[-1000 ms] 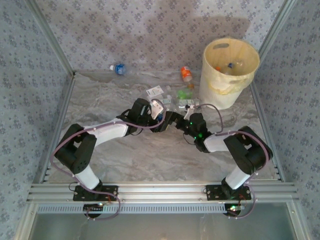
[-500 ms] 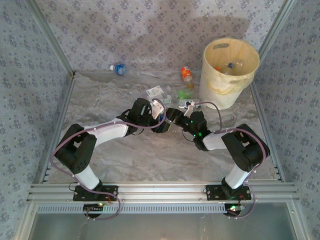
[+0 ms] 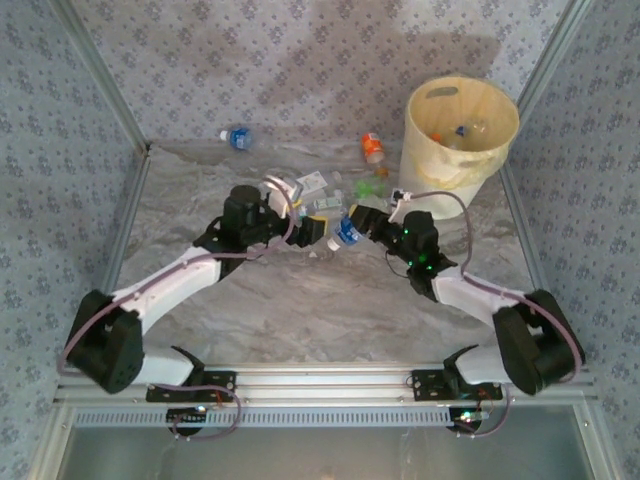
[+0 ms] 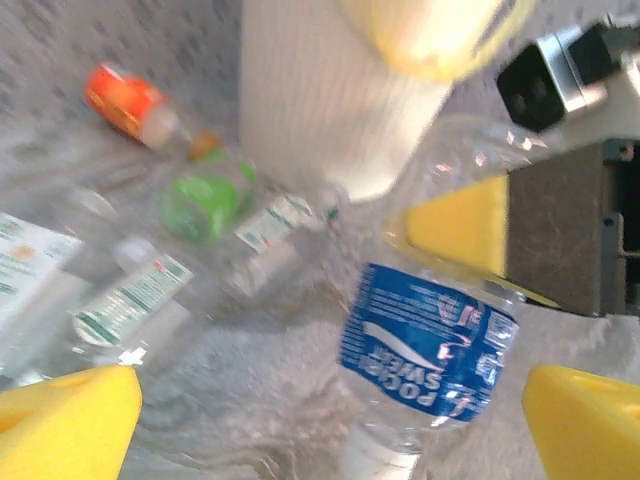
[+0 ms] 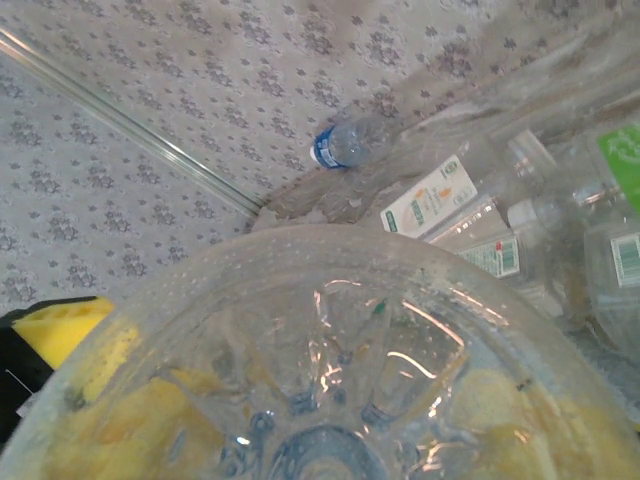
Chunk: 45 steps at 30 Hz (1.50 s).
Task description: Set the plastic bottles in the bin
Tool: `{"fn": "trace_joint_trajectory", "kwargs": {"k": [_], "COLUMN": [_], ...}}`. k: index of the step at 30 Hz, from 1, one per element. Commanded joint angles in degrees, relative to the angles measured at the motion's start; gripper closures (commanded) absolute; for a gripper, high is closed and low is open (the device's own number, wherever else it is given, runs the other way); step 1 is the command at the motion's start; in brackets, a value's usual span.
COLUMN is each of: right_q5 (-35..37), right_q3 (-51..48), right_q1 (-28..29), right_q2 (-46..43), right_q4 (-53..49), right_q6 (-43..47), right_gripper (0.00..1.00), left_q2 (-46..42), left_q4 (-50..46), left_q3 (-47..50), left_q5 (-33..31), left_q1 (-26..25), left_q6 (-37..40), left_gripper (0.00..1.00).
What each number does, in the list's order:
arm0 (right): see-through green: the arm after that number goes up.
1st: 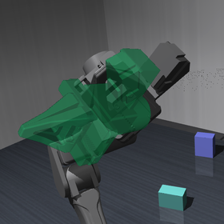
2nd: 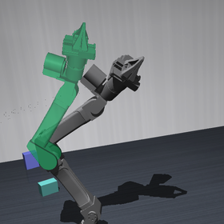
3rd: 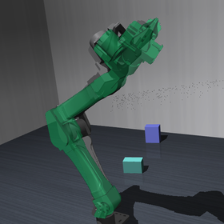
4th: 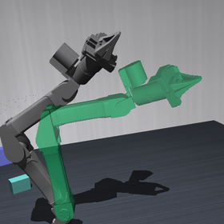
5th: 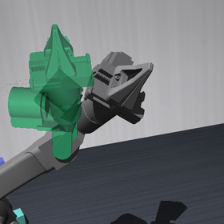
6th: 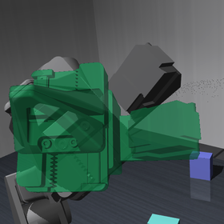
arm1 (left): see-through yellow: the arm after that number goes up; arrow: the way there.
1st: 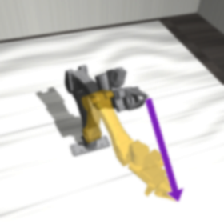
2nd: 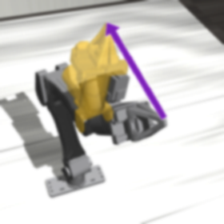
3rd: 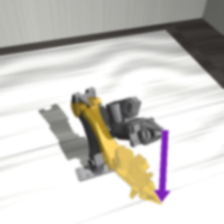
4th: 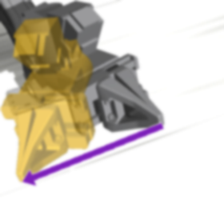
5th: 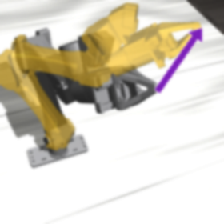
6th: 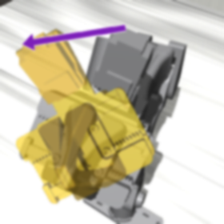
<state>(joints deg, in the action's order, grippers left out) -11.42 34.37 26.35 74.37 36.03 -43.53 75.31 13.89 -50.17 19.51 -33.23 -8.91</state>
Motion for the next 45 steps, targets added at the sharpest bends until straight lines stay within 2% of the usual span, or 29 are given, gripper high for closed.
{"fn": "trace_joint_trajectory", "kwargs": {"k": [1, 4, 11, 15, 23, 30, 34, 39, 45], "right_q5": [0.30, 0.02, -2.63, -4.92, -3.38, 3.99, 12.27, 14.63, 34.16], "right_q3": [5.29, 9.58, 25.24, 37.44, 56.78, 69.72, 73.68, 75.83, 76.20], "right_q1": [-1.24, -2.80, -8.48, -12.31, -20.02, -28.32, -29.80, -31.89, -29.64], "right_q2": [-5.12, -7.85, -8.48, -4.65, 6.55, 17.09, 22.41, 26.80, 29.20], "right_q4": [-14.83, -20.96, -32.14, -35.56, -39.40, -42.58, -46.53, -48.33, -49.68], "right_q6": [6.98, 10.87, 16.22, 19.08, 24.28, 24.58, 29.04, 32.73, 44.87], "right_gripper": [0.52, 0.53, 0.54, 0.54, 0.54, 0.54, 0.53, 0.52, 0.46], "left_q2": [-6.15, -11.47, -15.40, -16.24, -17.89, -19.49, -19.85, -19.28, -17.04], "left_q4": [3.43, 5.70, 0.15, 0.35, -1.82, -3.75, -4.63, -5.79, -6.08], "left_q3": [3.45, 6.54, 8.64, 10.78, 11.89, 12.95, 13.50, 13.55, 12.99], "left_q5": [-7.14, -11.55, -20.38, -24.05, -26.65, -27.06, -27.73, -30.16, -30.63], "left_q1": [0.76, 1.49, 1.62, 1.65, 2.11, 2.57, 2.69, 2.80, 4.12], "left_q6": [-2.13, -2.96, -2.04, -3.13, -4.52, -4.38, -4.38, -5.60, -8.34], "left_gripper": [0.02, 0.02, 0.02, 0.02, 0.02, 0.02, 0.02, 0.02, 0.02]}}
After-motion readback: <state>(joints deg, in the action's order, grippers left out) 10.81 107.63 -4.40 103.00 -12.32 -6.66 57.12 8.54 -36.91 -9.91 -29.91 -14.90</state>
